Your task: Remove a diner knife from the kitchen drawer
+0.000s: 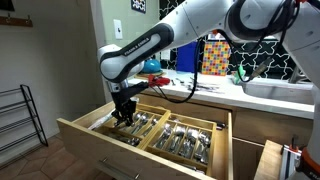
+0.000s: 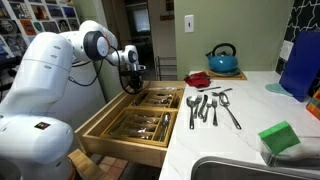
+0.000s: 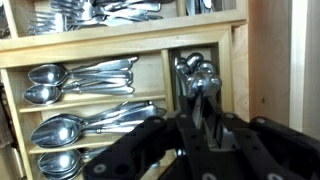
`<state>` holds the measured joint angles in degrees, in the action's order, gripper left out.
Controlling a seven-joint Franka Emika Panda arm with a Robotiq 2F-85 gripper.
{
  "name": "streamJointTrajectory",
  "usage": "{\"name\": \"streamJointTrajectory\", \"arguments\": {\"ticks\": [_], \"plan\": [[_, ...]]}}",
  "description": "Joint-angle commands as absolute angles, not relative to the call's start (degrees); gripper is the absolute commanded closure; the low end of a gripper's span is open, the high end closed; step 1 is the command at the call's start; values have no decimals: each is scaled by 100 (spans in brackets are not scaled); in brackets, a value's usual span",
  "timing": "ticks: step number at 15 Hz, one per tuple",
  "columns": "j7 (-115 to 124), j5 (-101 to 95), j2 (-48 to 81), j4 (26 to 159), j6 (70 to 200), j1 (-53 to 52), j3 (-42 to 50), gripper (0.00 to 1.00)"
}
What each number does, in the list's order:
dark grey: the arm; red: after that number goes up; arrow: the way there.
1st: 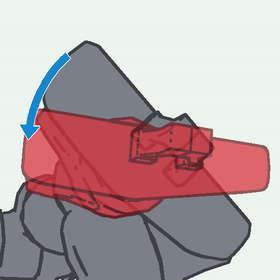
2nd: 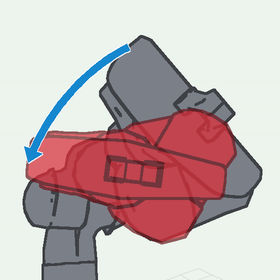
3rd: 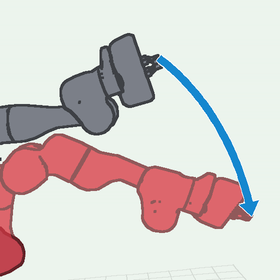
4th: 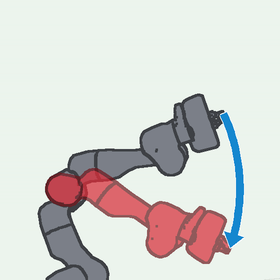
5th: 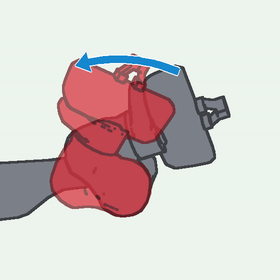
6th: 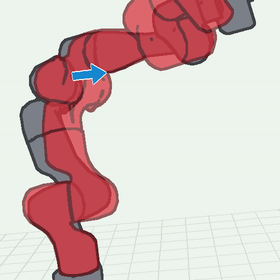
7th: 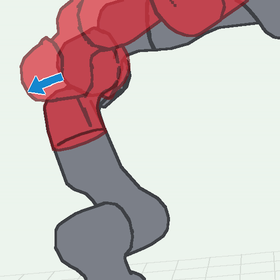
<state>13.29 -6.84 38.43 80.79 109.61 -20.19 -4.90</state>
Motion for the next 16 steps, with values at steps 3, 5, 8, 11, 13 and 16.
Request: {"name": "streamJointTrajectory", "arguments": {"ticks": [3, 5, 8, 11, 13, 16], "plan": [[1791, -813, 2961, 9277, 11044, -2137, -534, 89], [1996, -924, 2633, 9575, 11039, -2220, -539, 89], [2364, -1260, 2137, 9939, 11027, -2348, -544, 89], [2844, -1713, 1684, 10225, 10980, -2417, -555, 89], [3318, -2026, 1405, 10391, 10963, -2394, -537, 89], [3989, -2610, 1126, 10473, 10664, -2318, -518, 89]]}}
